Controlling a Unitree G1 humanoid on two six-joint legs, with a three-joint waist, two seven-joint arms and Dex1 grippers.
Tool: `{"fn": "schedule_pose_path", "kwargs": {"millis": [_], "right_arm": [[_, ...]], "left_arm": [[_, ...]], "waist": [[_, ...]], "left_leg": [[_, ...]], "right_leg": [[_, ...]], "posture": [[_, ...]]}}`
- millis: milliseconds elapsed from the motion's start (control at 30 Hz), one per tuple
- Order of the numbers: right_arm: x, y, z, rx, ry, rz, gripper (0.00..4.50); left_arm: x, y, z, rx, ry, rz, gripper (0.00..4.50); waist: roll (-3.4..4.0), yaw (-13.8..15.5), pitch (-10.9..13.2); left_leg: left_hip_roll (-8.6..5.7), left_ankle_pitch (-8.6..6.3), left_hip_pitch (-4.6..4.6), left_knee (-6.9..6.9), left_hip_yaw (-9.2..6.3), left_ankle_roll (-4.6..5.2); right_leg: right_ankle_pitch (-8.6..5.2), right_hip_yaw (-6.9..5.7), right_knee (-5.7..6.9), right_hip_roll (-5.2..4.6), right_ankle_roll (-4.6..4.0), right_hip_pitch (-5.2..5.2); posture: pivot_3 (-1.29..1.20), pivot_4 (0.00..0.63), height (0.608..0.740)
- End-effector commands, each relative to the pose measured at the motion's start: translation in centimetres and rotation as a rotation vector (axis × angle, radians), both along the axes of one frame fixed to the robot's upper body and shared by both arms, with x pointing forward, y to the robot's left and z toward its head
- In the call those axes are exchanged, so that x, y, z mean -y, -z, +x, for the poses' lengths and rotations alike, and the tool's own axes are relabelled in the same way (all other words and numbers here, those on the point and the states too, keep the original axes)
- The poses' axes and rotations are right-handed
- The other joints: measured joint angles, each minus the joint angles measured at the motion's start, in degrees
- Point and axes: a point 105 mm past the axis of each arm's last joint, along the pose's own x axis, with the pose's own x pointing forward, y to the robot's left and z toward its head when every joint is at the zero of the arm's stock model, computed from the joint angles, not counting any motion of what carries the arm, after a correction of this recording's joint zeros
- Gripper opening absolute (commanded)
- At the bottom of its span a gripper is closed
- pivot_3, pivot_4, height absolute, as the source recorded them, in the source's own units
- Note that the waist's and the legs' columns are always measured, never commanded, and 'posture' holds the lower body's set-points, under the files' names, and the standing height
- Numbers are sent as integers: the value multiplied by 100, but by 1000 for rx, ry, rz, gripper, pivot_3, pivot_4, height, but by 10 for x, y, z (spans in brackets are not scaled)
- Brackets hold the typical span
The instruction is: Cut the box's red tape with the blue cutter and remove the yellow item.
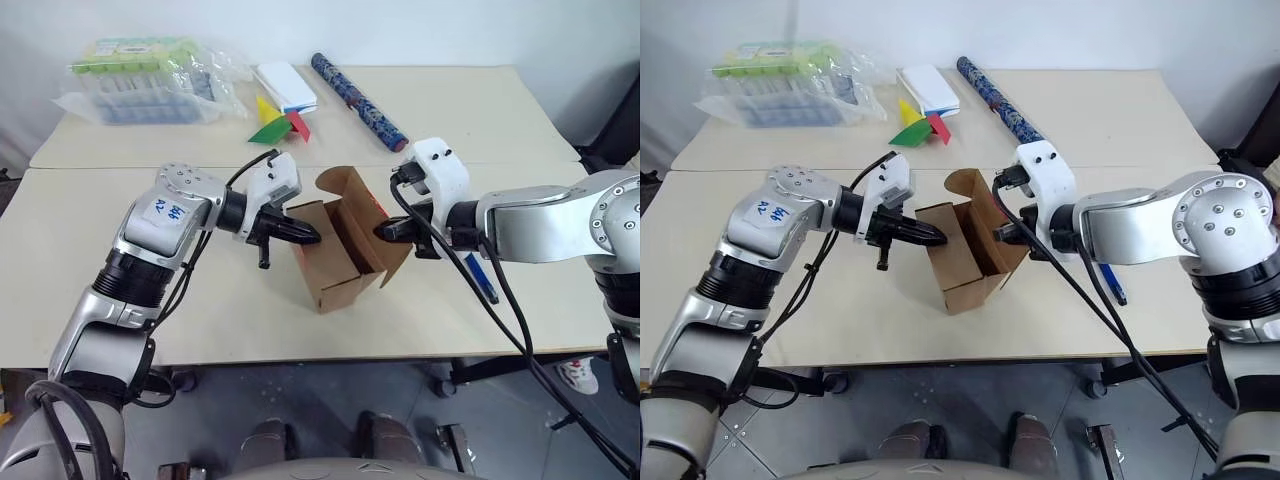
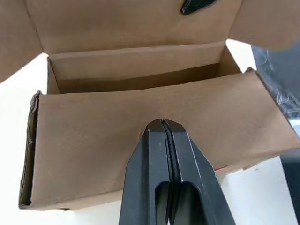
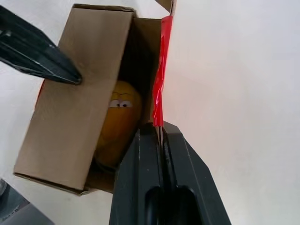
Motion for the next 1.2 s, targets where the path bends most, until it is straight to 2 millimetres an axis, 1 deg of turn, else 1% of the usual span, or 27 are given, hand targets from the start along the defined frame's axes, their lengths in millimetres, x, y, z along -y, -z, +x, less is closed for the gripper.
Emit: {"fn": "schedule_pose_path", "kwargs": {"millis": [33, 100, 233, 300, 400, 500, 633, 700, 767, 800, 1100, 1200], "right_arm": [[12, -3, -5, 14, 17, 12, 24], [19, 0, -5, 6, 38, 8, 24], [25, 2, -6, -5, 50, 9, 24], [31, 4, -6, -22, 64, 17, 24], [43, 11, -6, -59, 89, 28, 24], [48, 21, -6, -99, 106, 46, 24], [47, 31, -5, -143, 114, 82, 24], [47, 36, -5, -163, 117, 88, 24], [45, 40, -6, -177, 111, 93, 24], [44, 41, -6, -182, 109, 94, 24], [35, 45, -6, -189, 93, 108, 24], [31, 44, -6, -186, 82, 122, 24]], "left_arm": [[-28, 34, 3, -55, -77, 166, 0], [-34, 40, 3, -58, -85, 199, 0], [-39, 44, 3, -67, -96, 212, 0], [-44, 48, 3, -72, -122, 223, 0], [-48, 50, 3, -71, -156, 215, 0], [-50, 51, 5, -62, -176, 213, 0], [-49, 50, 6, -57, -194, 195, 0], [-48, 51, 7, -54, -207, 188, 0], [-47, 52, 10, -49, -219, 180, 0], [-46, 53, 11, -47, -222, 175, 0], [-32, 49, 21, -19, -232, 123, 0], [-30, 49, 23, -14, -234, 120, 0]], "waist": [[-2, -10, -1], [-1, -22, -2], [12, -31, -9], [12, -16, -10], [15, 57, -16], [23, 111, -22], [30, 150, -26], [19, 133, -19], [-6, 122, -5], [-6, 115, -5], [-6, 100, -4], [-6, 96, -4]], "left_leg": [[-1, 0, 0, 0, 0, 0], [0, 0, 1, -1, 0, 0], [1, 0, 9, 0, -1, 0], [3, 1, 10, 2, -2, 1], [7, 0, 14, 5, -3, 3], [8, 1, 22, 11, -3, 6], [4, 4, 52, 15, -15, 21], [2, 4, 48, 15, -25, 29], [3, 5, 6, 20, -28, 30], [5, 6, -9, 24, -28, 29], [-1, 6, -7, 7, 5, 20], [0, 6, -6, 8, 5, 20]], "right_leg": [[0, -1, -1, 0, 0, 0], [0, 0, -2, 0, 0, 1], [0, 7, 0, 0, -1, 2], [0, 7, 0, 0, -2, 6], [0, 9, -5, -3, -2, 13], [0, 8, -11, -4, -2, 29], [0, 5, -44, -10, -6, 87], [6, 13, -46, -14, -7, 80], [8, 8, -44, -13, -5, 47], [9, 4, -40, -13, -4, 34], [11, -17, -39, -7, 0, 28], [11, -15, -39, -7, 0, 28]], "posture": [[0, 150, 740], [0, 150, 740], [0, 150, 740], [0, 150, 740], [0, 150, 740], [0, 150, 740], [0, 150, 740], [0, 150, 740], [0, 150, 740], [0, 150, 740], [0, 150, 740], [0, 150, 740]]}}
